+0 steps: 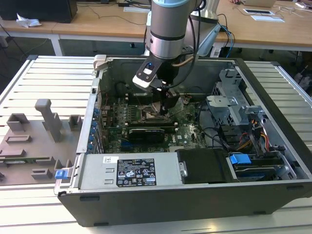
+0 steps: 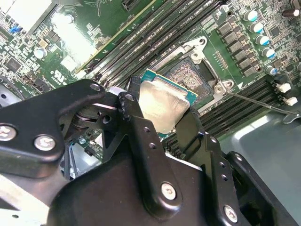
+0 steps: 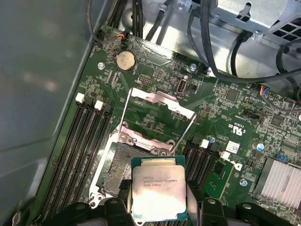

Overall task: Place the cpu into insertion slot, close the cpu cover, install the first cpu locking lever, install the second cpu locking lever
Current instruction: 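Place the cpu into insertion slot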

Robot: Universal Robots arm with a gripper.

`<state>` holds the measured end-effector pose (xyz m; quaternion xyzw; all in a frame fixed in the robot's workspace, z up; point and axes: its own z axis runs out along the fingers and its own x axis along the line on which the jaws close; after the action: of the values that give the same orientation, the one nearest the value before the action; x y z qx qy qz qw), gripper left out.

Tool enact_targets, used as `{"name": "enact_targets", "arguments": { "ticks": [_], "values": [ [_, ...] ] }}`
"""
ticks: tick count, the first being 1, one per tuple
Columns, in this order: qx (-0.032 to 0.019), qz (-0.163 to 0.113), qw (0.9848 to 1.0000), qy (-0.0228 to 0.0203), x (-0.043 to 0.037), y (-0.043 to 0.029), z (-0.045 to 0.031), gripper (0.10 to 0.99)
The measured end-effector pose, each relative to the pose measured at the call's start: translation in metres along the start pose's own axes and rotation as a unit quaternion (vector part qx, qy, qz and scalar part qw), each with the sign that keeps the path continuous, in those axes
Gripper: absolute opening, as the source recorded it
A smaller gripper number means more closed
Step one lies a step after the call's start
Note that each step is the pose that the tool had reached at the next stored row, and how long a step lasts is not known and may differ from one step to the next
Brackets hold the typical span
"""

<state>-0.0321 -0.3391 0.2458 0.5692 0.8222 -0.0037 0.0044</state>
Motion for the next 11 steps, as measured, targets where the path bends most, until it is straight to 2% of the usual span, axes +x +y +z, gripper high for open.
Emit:
{"name": "enact_targets", "arguments": {
  "ticks": [11],
  "values": [
    [0.0005, 0.026, 0.9997, -0.0007, 0.0, 0.0, 0.0, 0.545]
  ]
}}
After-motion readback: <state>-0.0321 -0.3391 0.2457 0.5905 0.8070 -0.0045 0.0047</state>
